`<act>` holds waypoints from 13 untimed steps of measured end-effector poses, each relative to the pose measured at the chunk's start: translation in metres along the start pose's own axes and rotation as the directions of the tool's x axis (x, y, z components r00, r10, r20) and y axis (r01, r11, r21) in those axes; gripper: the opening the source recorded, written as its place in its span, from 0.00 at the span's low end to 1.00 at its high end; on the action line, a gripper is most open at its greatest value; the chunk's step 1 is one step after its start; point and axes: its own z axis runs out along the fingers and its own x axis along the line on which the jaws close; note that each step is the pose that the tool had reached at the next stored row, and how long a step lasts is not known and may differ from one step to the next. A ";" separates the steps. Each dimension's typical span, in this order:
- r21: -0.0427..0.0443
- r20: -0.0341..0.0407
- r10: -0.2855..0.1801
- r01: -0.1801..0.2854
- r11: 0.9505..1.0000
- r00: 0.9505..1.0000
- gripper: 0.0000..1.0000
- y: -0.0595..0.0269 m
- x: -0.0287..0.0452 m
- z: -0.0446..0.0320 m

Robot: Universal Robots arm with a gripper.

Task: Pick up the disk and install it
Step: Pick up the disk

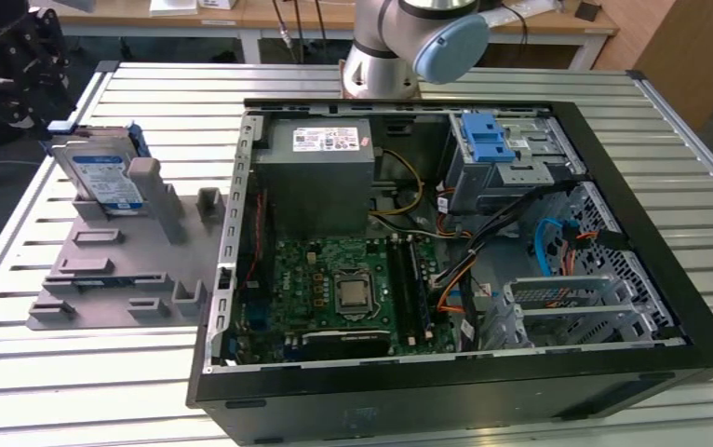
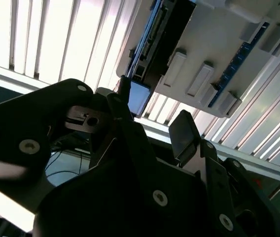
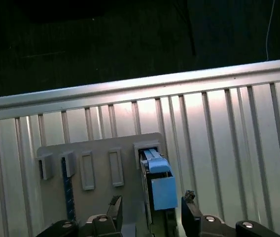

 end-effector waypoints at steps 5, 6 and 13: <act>0.000 0.000 -0.027 0.027 1.000 1.000 0.59 0.0022 -0.0011 0.0027; 0.001 0.000 -0.029 0.029 1.000 1.000 0.59 0.0027 -0.0017 0.0034; 0.005 -0.001 -0.044 0.044 0.999 0.999 0.59 0.0085 -0.0042 0.0112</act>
